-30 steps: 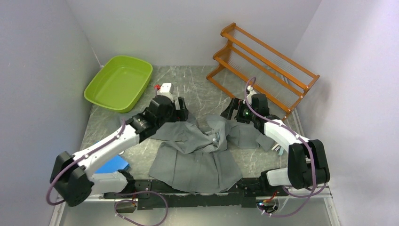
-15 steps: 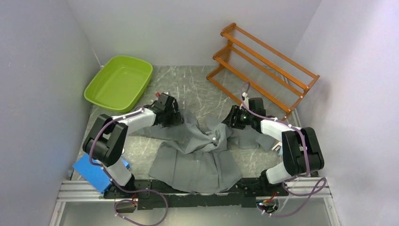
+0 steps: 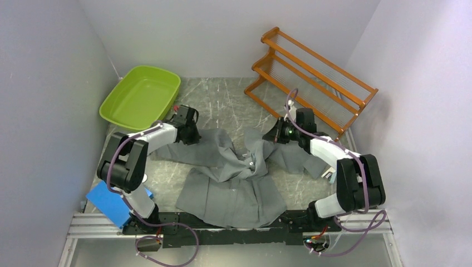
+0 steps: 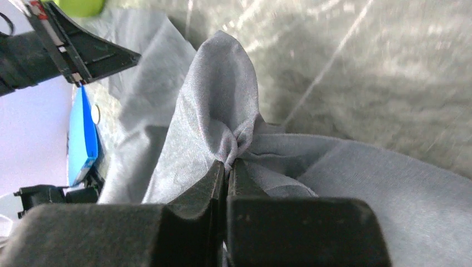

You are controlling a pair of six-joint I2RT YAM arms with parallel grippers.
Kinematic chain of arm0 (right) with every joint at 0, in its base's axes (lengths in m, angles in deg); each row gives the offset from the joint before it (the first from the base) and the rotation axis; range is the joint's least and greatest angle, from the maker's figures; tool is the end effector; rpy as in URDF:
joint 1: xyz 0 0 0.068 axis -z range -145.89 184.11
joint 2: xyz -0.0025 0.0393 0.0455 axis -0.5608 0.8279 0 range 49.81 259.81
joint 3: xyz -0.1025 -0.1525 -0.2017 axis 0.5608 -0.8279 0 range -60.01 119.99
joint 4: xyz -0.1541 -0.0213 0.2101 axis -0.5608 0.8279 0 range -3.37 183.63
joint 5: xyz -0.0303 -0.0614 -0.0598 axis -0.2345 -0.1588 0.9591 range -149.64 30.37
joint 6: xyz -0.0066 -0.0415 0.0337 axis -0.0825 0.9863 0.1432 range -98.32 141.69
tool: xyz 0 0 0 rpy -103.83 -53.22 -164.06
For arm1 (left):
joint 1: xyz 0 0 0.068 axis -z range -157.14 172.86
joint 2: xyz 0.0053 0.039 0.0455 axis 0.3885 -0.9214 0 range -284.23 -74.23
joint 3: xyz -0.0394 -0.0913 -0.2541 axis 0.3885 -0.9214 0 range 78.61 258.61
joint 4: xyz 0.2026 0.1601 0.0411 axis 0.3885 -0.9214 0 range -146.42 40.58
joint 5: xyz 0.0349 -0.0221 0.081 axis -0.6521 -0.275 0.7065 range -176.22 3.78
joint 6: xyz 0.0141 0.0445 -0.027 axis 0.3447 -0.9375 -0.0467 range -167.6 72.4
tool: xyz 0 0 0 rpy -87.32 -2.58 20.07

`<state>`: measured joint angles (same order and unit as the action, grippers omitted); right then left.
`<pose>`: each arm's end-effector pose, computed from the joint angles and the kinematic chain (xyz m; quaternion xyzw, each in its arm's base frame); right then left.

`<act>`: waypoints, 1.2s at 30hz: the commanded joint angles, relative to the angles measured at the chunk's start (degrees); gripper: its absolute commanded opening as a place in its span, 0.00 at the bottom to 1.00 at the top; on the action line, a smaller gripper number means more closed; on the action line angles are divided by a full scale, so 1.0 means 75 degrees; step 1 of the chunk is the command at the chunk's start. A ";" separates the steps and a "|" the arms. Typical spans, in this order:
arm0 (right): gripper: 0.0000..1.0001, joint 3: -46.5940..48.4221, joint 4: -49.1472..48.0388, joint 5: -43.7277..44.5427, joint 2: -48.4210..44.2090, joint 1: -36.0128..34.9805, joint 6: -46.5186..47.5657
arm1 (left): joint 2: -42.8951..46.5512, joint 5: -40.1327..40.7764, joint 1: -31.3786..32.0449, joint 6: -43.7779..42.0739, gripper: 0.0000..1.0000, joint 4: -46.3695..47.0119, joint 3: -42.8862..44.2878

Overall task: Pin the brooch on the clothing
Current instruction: Flatten out the clothes at the center of the board.

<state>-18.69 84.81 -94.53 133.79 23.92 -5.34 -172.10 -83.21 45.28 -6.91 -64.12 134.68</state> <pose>0.2829 0.0717 0.1868 0.0036 0.8765 0.3850 0.2891 0.3144 -0.1277 0.1652 -0.1594 0.9439 -0.1294 0.2587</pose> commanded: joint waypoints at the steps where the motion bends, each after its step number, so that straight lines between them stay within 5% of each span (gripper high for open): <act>1: 0.00 0.0779 -0.0149 0.0759 -0.0716 0.0040 0.0113 | 0.0515 0.0275 -0.0700 -0.0340 0.03 -0.0540 0.0426; 5: 0.00 0.1141 0.0064 0.1730 -0.1111 0.0092 0.0315 | 0.0662 0.0196 -0.1116 -0.0612 0.03 -0.0687 0.0563; 11: 0.00 0.0752 0.0027 0.1851 -0.1449 0.0098 0.0425 | 0.0589 -0.1146 -0.1014 -0.0678 0.61 -0.0223 0.1002; 17: 0.00 0.0361 -0.0079 0.1600 -0.1498 0.0105 0.0398 | -0.0655 -0.1728 -0.0240 -0.0519 0.71 -0.0390 0.2200; 25: 0.00 0.0426 0.0097 0.1528 -0.1507 0.0106 0.0501 | -0.2100 -0.1319 0.0641 -0.0868 0.61 -0.1247 0.3378; 28: 0.00 0.0530 0.0116 0.1526 -0.1475 0.0106 0.0520 | -0.2033 -0.1188 0.0713 -0.0843 0.44 -0.1181 0.3219; 32: 0.00 0.0671 0.0104 0.1475 -0.1363 0.0106 0.0514 | -0.1789 -0.0933 0.0714 -0.0852 0.06 -0.1221 0.3117; 36: 0.00 0.0844 0.0088 0.1456 -0.1263 0.0105 0.0504 | -0.1464 -0.0415 0.0605 -0.0975 0.03 -0.1475 0.3201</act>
<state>-15.91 86.71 -82.73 123.83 24.44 -2.30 -188.18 -90.66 50.76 -13.08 -73.72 157.79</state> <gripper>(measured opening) 0.028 0.037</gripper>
